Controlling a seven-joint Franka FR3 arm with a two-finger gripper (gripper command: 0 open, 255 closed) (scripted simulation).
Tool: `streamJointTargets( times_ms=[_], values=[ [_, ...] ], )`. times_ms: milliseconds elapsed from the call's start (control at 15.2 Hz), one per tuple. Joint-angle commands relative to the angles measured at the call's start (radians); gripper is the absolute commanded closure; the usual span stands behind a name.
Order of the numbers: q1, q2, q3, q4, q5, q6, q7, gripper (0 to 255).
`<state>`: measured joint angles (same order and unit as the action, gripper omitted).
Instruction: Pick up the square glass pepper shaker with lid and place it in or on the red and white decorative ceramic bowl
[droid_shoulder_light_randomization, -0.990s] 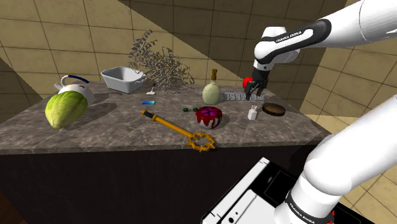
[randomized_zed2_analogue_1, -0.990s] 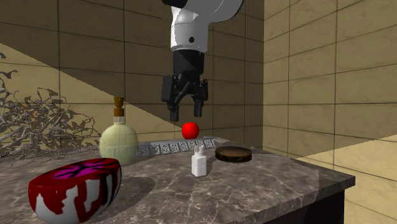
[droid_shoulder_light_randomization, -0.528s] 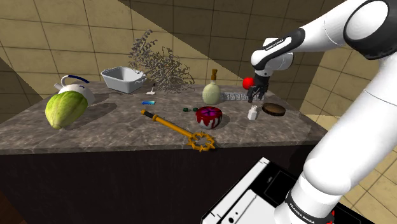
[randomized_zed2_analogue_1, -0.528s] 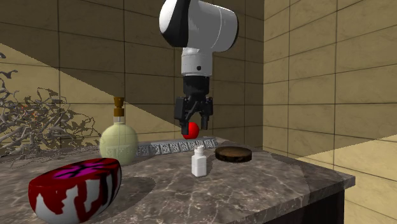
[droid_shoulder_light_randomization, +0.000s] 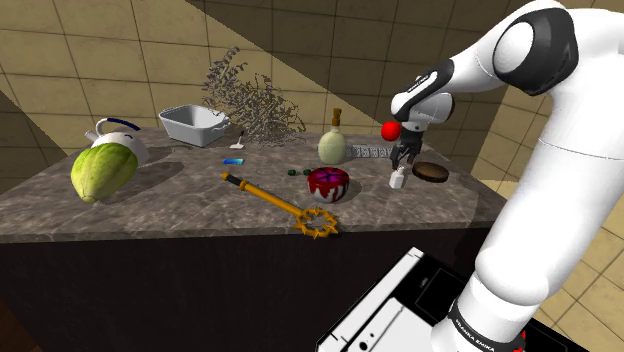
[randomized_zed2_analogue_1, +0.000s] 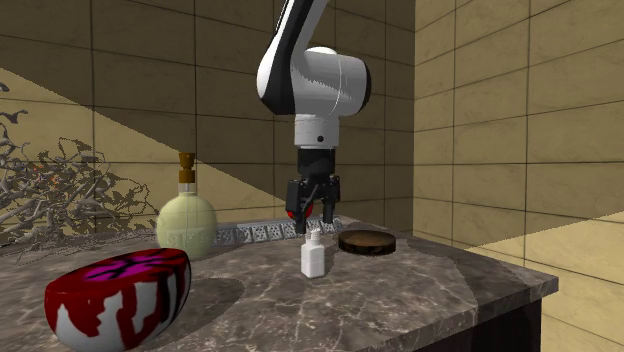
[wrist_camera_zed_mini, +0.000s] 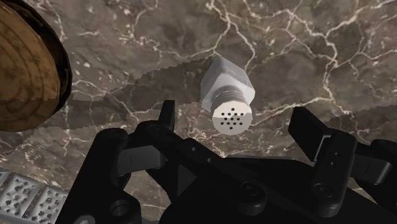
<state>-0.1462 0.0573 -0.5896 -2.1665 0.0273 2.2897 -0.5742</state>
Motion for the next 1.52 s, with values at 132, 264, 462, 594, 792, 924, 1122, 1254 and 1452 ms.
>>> streamJointTargets(
  times_ms=[132,264,462,594,792,924,1122,1254,1452],
  values=[
    [-0.003,0.035,0.003,-0.015,0.028,0.044,-0.018,0],
    [-0.003,0.035,0.003,-0.015,0.028,0.044,-0.018,0],
    [-0.003,0.035,0.003,-0.015,0.028,0.044,-0.018,0],
    [-0.003,0.035,0.003,-0.015,0.028,0.044,-0.018,0],
    [-0.003,0.035,0.003,-0.015,0.028,0.044,-0.018,255],
    [-0.003,0.035,0.003,-0.015,0.028,0.044,-0.018,255],
    [-0.003,0.035,0.003,-0.015,0.028,0.044,-0.018,255],
    [-0.003,0.035,0.003,-0.015,0.028,0.044,-0.018,255],
    [0.000,0.009,0.000,0.002,0.007,0.006,-0.004,255]
  ],
)
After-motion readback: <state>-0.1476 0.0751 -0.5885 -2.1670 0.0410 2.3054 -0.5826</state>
